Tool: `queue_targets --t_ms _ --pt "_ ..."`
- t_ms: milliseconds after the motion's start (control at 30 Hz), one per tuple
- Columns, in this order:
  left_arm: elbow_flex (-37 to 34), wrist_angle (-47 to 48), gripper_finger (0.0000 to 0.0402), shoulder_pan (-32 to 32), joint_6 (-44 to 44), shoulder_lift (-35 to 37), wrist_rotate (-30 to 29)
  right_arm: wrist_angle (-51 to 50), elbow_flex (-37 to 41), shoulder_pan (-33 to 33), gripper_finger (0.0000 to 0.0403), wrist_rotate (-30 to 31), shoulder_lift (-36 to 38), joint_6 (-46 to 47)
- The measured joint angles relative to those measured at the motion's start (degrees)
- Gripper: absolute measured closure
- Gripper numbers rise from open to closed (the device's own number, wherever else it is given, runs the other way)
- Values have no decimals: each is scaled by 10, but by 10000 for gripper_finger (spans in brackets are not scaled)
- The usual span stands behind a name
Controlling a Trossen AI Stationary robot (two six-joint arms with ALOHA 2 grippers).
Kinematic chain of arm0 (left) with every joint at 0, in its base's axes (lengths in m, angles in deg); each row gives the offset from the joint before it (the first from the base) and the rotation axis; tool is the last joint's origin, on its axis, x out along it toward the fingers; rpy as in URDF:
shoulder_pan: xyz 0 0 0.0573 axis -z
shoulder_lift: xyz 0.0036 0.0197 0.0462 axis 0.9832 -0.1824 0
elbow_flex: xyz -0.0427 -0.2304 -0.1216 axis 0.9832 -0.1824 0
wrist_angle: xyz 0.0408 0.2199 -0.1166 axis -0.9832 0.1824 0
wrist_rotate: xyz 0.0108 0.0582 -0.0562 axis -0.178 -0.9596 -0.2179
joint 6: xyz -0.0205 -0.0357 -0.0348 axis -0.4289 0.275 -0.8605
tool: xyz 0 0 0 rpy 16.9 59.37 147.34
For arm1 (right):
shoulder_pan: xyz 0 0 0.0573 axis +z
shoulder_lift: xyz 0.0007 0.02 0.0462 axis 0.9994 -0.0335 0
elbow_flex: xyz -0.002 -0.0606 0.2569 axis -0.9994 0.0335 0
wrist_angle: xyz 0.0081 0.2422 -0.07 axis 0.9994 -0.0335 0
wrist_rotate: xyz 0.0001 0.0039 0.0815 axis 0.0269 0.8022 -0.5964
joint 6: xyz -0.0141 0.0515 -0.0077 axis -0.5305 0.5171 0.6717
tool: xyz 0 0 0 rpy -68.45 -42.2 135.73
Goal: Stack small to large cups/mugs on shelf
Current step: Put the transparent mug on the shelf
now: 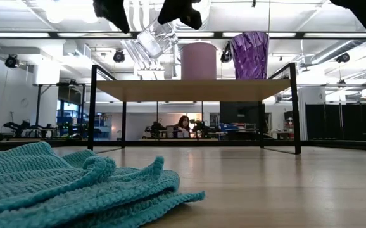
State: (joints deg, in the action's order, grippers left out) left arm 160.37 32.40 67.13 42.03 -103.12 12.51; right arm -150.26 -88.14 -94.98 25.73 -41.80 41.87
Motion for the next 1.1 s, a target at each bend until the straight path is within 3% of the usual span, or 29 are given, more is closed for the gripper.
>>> queue_targets --t_ms 133,400,933,1100 --pt "-49 -48 345 0 -21 28 8 0 0 -4 394 0 0 -2" --pt "-120 -159 345 1 -29 83 91 6 0 -15 394 0 -7 -8" --pt "-308 -314 345 1 -61 191 104 22 0 -22 394 -3 -10 -9" --pt "-354 -415 345 1 -62 199 132 33 0 -23 394 -4 -10 -8"
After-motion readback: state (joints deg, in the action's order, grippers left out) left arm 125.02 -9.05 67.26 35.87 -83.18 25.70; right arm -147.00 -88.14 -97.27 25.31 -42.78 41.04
